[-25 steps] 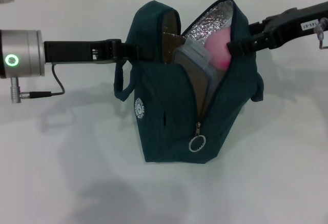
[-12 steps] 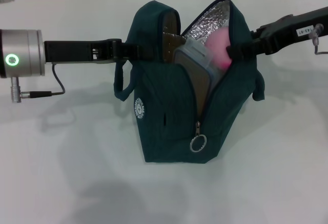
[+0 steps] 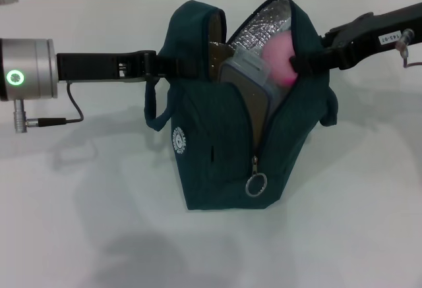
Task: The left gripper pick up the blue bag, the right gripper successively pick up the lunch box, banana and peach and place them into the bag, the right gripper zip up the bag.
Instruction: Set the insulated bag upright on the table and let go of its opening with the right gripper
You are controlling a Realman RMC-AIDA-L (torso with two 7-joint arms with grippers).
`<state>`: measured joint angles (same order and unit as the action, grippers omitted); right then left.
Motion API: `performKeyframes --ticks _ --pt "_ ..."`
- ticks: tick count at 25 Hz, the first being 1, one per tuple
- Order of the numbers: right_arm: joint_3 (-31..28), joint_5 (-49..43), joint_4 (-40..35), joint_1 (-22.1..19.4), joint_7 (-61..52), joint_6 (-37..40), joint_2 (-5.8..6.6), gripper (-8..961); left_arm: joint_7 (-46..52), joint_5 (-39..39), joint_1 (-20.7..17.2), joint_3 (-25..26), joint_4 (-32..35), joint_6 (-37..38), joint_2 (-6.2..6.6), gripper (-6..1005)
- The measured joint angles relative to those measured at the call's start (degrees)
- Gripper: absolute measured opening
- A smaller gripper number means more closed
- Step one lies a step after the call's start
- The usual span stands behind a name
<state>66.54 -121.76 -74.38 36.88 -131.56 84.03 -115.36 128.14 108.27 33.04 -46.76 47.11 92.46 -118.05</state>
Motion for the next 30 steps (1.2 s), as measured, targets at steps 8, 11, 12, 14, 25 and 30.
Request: performKeyframes --ticks 8,11,12,14,25,30 --pt "0.48 0.39 -1.67 -0.21 0.43 0.00 -0.04 479 -0.02 -0.73 0.00 -0.04 0.00 0.00 -0.14 37" --pt "0.42 0.42 -3.62 -0.72 0.44 0.35 -0.04 454 -0.06 -1.31 -0.04 -0.06 0.00 0.00 -0.16 37" --pt "0.36 0.44 -4.57 -1.07 0.44 0.39 -0.05 446 -0.06 -1.35 -0.02 -0.06 0.00 -0.01 -0.16 37" --pt "0.23 0.58 -6.40 -1.90 0.44 0.42 -0.04 438 -0.07 -1.69 0.03 -0.15 0.00 -0.01 -0.16 37" --pt "-3.58 2.32 -12.99 -5.01 0.11 4.27 -0.03 349 -0.09 -3.95 1.89 -0.82 -0.71 0.44 -0.90 37" --pt "-3.95 3.22 -13.51 -6.37 0.13 5.26 -0.04 312 -0.13 -2.57 4.05 -1.18 -5.73 -0.07 -0.79 37"
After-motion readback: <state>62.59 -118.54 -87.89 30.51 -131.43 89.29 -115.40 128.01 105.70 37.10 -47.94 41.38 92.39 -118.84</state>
